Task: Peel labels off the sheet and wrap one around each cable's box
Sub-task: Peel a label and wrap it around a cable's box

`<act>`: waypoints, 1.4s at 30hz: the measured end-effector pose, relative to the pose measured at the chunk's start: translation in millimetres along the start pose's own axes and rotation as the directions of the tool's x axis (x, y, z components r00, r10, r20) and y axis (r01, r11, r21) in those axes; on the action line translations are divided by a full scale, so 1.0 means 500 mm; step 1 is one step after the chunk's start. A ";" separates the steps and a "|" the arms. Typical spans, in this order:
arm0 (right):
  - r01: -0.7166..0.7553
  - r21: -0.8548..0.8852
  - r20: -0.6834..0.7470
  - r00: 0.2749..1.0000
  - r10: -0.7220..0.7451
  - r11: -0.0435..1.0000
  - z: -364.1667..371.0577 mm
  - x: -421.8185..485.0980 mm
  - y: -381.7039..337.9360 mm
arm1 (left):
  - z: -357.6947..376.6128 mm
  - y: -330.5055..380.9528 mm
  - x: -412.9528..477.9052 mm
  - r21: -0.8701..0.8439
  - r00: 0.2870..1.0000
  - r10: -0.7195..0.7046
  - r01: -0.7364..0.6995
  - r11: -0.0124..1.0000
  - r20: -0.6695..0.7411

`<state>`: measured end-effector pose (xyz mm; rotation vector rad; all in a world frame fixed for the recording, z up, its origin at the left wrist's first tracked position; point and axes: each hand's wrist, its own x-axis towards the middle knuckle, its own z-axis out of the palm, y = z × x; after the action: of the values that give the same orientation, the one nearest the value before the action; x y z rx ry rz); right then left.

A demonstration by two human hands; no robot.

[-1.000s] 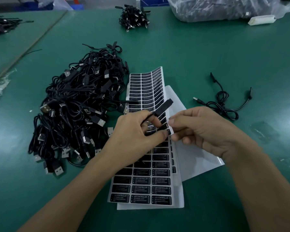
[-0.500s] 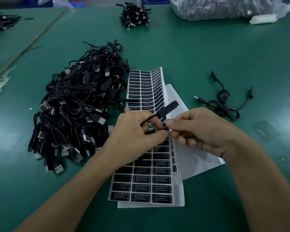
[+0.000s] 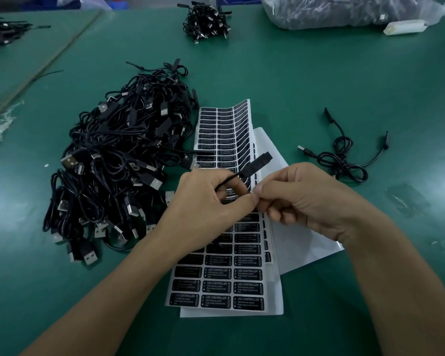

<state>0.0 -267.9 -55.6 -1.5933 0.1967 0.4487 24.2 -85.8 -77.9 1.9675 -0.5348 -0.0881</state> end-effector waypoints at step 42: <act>0.349 -0.797 -0.120 0.708 -0.696 0.493 0.051 0.004 0.014 | -0.006 -0.011 0.018 -0.226 0.944 -0.289 0.249 0.942 -0.161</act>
<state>-4.9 -243.3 -63.5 -2.4318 -0.2082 -0.4314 35.1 -85.0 -79.7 1.8143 -0.1201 -0.1180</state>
